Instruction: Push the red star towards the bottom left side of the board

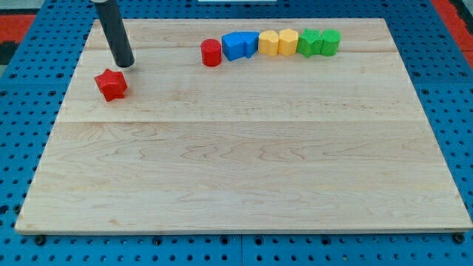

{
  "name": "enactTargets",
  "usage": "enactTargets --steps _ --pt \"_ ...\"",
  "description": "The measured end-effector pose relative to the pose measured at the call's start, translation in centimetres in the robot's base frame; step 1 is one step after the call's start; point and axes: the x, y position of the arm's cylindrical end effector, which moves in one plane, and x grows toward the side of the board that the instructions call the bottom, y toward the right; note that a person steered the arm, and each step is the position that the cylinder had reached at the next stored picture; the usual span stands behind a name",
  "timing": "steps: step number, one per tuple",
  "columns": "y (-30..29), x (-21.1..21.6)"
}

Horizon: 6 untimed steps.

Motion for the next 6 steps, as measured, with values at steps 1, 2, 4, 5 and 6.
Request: enactTargets --steps 1,2,4,5,6 --pt "-1.7 2.9" --pt "-2.0 3.4" --pt "-2.9 8.0" --pt "-3.1 9.4" --pt "-3.2 9.6"
